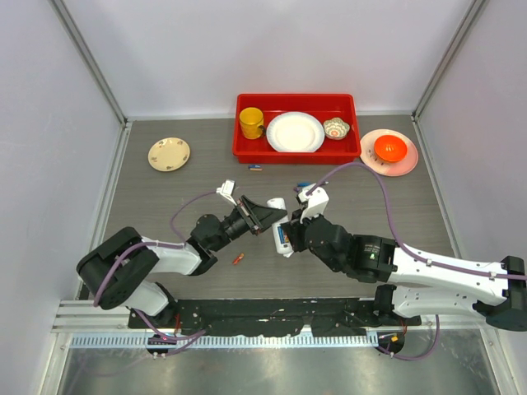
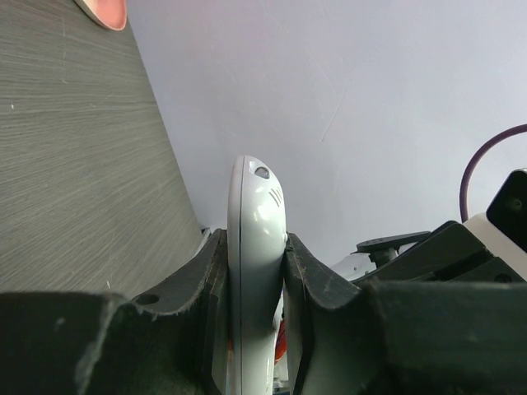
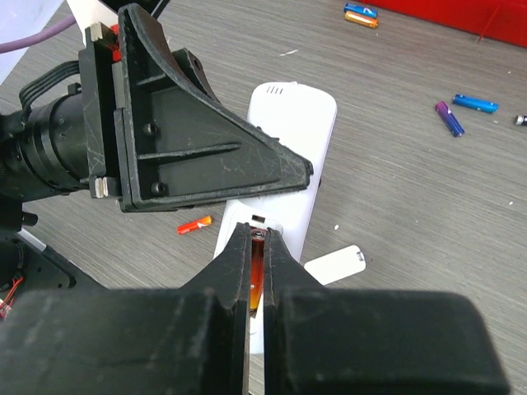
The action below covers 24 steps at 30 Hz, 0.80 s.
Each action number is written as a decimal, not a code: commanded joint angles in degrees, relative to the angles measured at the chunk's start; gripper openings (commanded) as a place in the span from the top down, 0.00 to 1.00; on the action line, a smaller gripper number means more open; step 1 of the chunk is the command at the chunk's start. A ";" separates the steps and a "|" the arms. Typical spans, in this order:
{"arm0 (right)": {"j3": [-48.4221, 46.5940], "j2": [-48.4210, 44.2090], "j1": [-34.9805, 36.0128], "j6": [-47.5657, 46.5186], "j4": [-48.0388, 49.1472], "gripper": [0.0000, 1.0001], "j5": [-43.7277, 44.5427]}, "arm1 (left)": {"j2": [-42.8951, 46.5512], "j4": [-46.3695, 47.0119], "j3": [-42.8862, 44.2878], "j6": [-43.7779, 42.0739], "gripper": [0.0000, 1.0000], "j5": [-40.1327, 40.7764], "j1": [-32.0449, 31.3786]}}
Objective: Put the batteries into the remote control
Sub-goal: Load the battery into the remote control.
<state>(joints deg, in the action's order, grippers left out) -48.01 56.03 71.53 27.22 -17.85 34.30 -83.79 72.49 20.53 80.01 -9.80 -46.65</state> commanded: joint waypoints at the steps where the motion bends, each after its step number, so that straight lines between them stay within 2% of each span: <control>1: 0.02 0.66 0.37 3.79 -2.10 0.99 -1.34 | -0.15 7.23 2.49 -0.73 1.00 1.89 -0.11; 8: 0.20 2.06 0.37 7.14 -3.42 0.99 -2.66 | 0.20 10.74 1.35 -1.70 1.00 4.09 -0.11; 13: -0.33 1.89 0.45 7.84 -4.30 0.86 -1.70 | 0.29 11.01 0.74 -1.78 1.00 3.91 -0.19; 24: -1.74 1.98 0.37 8.63 -5.97 0.75 0.85 | -0.15 11.36 0.56 -1.43 1.00 2.95 -0.11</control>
<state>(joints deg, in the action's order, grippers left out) -48.12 57.69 71.46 34.30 -21.12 34.06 -84.29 71.66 20.45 77.82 -8.95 -47.13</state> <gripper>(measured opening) 0.222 0.296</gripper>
